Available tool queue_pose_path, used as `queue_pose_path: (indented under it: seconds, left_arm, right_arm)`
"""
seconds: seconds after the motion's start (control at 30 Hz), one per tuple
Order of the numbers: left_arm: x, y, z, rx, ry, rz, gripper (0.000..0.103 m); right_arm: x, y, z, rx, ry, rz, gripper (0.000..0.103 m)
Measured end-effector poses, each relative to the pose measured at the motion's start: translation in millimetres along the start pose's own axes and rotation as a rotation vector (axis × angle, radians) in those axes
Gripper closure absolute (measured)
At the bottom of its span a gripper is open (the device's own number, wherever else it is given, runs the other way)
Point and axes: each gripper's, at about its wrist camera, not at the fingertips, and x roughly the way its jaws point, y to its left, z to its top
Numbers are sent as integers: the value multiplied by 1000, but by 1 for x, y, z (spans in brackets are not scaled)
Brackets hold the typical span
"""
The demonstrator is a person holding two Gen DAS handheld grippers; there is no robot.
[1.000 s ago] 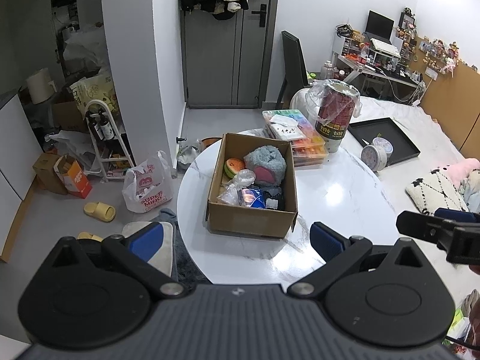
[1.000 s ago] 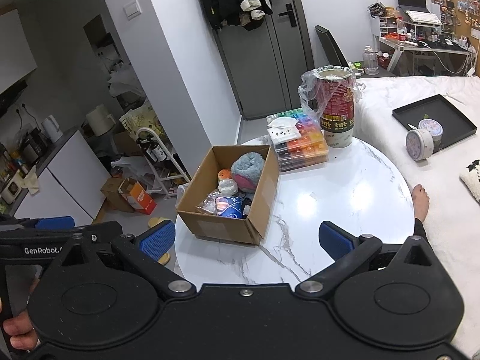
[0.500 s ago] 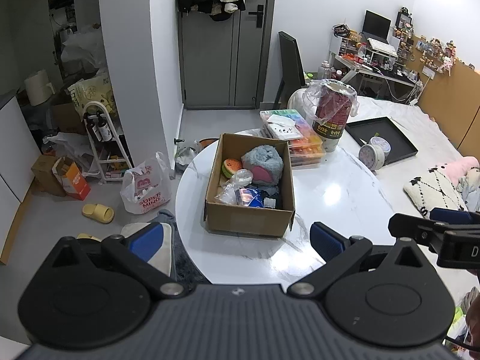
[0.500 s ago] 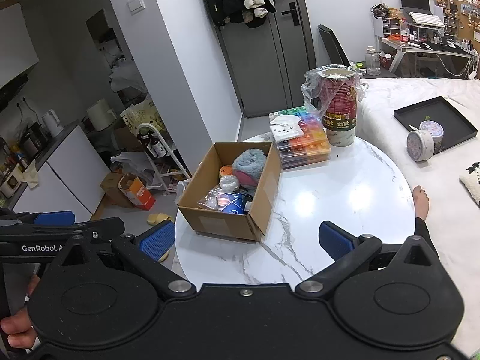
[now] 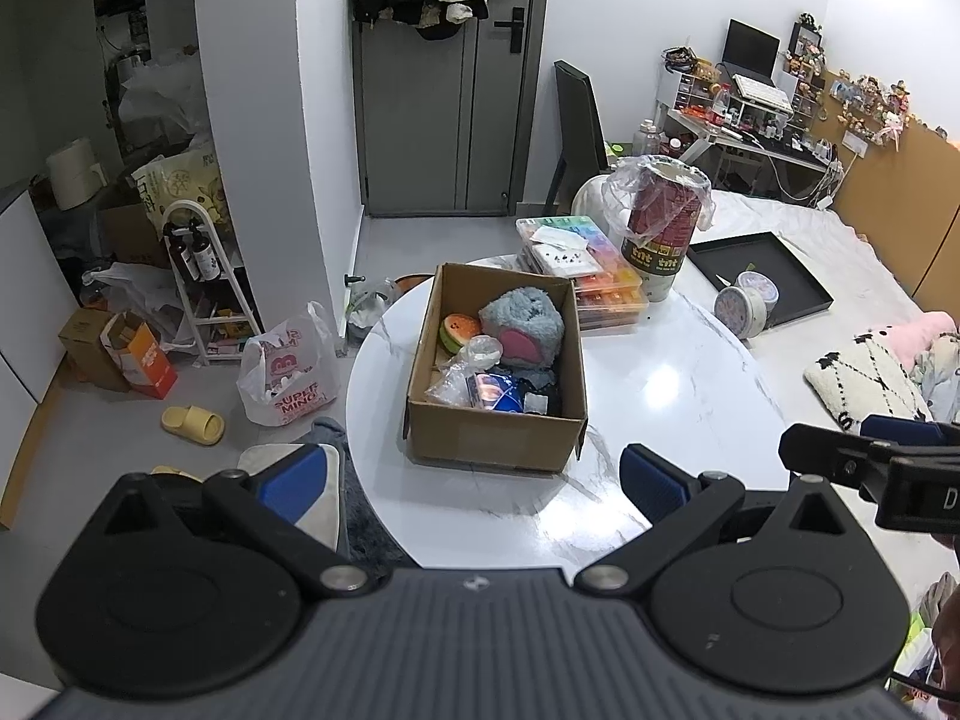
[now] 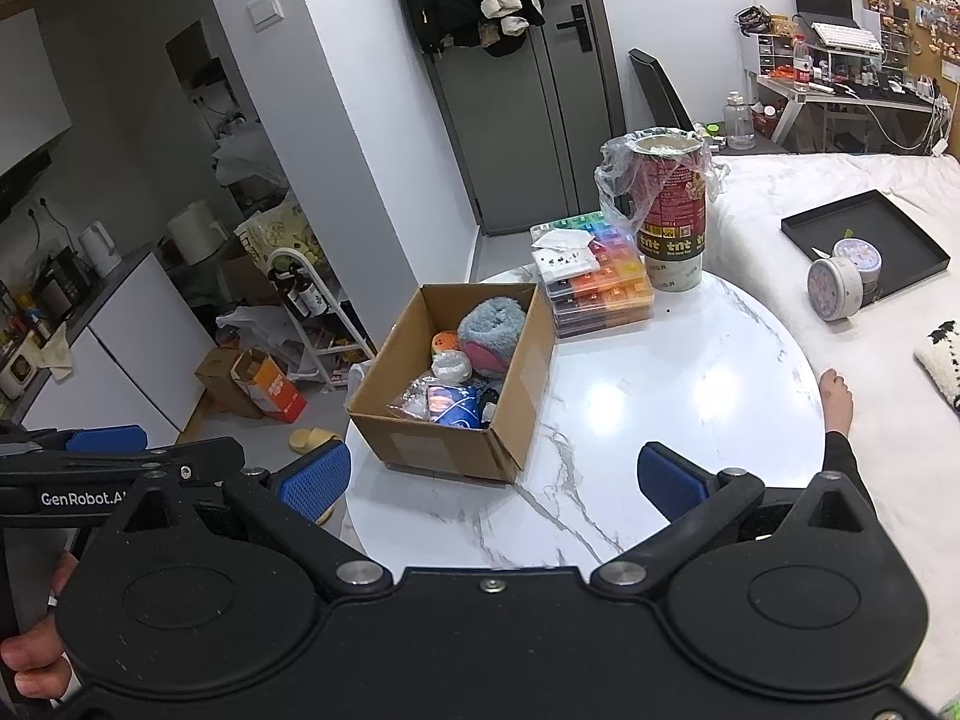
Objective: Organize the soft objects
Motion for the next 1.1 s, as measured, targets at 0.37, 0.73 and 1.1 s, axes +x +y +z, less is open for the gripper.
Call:
queue_pose_path:
  seconds: [0.37, 0.73, 1.1]
  left_arm:
    - [2, 1, -1, 0, 2, -6, 0]
    - [2, 0, -2, 1, 2, -12, 0]
    - [3, -9, -4, 18, 8, -31, 0]
  right_arm:
    - [2, -2, -1, -1, 1, -14, 0]
    - [2, -3, -2, -4, 6, -29, 0]
    - [-3, -6, -5, -9, 10, -44, 0]
